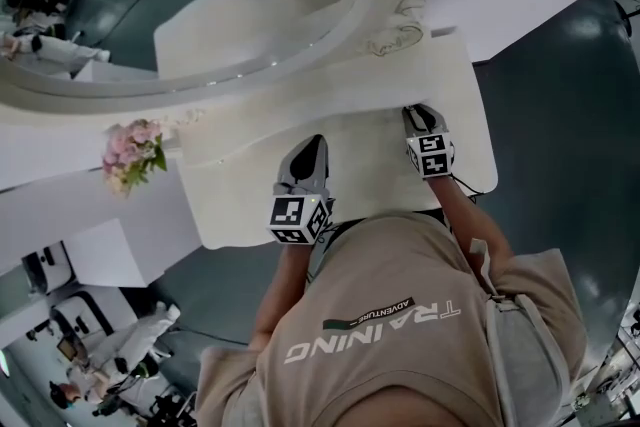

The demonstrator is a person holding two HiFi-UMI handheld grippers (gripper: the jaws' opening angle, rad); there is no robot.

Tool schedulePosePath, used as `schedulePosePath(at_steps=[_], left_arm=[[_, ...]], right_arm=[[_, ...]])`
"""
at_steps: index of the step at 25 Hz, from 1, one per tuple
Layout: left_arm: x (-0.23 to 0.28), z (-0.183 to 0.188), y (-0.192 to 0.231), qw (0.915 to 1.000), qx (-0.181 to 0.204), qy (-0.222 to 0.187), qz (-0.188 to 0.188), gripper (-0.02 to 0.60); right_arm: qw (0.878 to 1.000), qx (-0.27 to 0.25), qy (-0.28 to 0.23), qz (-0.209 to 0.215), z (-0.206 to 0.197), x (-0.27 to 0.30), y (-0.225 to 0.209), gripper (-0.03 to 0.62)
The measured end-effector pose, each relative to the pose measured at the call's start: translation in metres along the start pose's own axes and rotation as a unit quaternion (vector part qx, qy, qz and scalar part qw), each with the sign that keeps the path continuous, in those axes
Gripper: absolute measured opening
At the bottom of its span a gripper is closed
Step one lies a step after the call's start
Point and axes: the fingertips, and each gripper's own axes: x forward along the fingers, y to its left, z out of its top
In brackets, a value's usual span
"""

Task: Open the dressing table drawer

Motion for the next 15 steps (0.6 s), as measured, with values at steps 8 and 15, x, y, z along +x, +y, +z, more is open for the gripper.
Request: schedulePosePath(at_steps=[8, 15], left_arm=[[-0.010, -0.011, 0.001, 1.0000, -0.009, -0.001, 0.003, 0.018], [-0.018, -0.017, -0.006, 1.0000, -0.009, -0.004, 0.000, 0.018]], right_arm=[[1.000, -0.002, 0.007, 0.004, -0.019, -0.009, 0.009, 0.097], [1.000, -0.006, 0.006, 0.004, -0.028, -0.016, 0.012, 0.097]])
